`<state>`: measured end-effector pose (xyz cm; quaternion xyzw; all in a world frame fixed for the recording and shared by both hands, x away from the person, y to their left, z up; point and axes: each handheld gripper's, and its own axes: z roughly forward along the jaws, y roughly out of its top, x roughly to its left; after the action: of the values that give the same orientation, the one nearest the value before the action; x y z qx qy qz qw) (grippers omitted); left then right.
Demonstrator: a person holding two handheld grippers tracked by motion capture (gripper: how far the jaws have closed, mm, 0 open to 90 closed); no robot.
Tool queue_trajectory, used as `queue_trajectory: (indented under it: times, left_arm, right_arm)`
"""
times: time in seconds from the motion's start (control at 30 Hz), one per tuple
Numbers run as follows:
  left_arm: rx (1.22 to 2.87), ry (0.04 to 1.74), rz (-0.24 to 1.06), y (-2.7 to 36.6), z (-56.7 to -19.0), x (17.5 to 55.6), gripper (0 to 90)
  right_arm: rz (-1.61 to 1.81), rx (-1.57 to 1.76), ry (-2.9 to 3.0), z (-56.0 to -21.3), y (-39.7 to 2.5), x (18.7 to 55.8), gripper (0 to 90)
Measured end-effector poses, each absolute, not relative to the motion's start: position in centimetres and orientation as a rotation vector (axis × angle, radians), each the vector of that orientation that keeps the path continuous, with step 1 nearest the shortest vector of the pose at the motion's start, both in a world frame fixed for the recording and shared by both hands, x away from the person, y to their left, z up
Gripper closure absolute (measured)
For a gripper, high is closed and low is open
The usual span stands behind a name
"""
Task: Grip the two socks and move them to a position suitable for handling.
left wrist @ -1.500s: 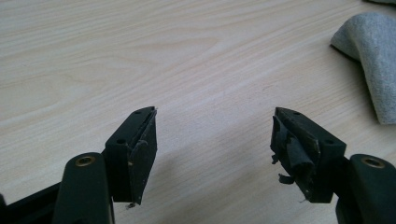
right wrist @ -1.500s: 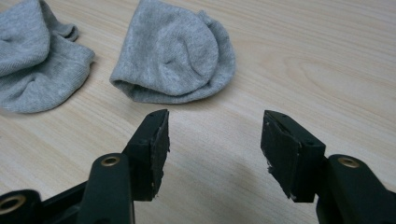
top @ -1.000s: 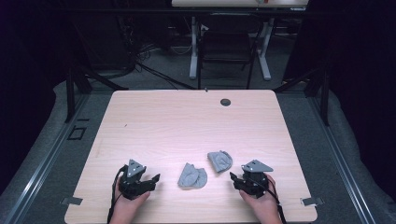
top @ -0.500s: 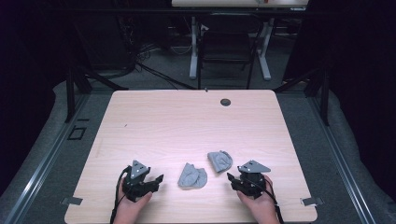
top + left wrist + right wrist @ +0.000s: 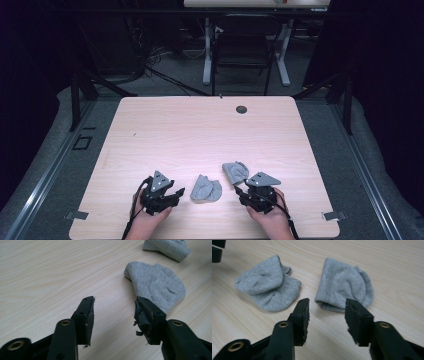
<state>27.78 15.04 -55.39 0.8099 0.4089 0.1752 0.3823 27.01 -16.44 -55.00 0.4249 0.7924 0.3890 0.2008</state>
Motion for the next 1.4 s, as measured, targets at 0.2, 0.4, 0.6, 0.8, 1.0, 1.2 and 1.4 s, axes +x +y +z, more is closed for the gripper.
queue_trajectory:
  times: [0.2,0.4,0.6,0.8,1.0,1.2,1.4]
  left_arm:
    - [2.069,1.009,0.44,13.3,-55.2,28.2,61.1]
    - [2.1,0.992,0.437,11.6,-55.9,28.4,69.2]
    - [2.135,0.966,0.437,11.0,-56.5,28.2,78.3]
    - [2.17,0.956,0.425,10.8,-57.2,28.2,87.4]
    - [2.188,0.95,0.415,10.8,-57.5,28.1,89.8]
    - [2.189,0.947,0.406,10.8,-57.5,27.8,89.9]
    - [2.204,0.938,0.4,10.7,-57.5,26.8,89.9]
  right_arm:
    - [1.097,1.172,2.25,-54.5,-15.3,27.4,68.9]
    - [1.101,1.157,2.281,-54.9,-14.0,28.0,80.6]
    - [1.077,1.126,2.343,-55.6,-12.9,28.2,85.5]
    - [1.082,1.114,2.377,-56.1,-11.6,28.7,88.9]
    - [1.052,1.096,2.418,-56.9,-10.4,29.2,89.4]
    - [1.027,1.083,2.447,-57.5,-9.8,29.5,89.6]
    - [1.008,1.065,2.48,-57.5,-10.0,28.6,89.7]
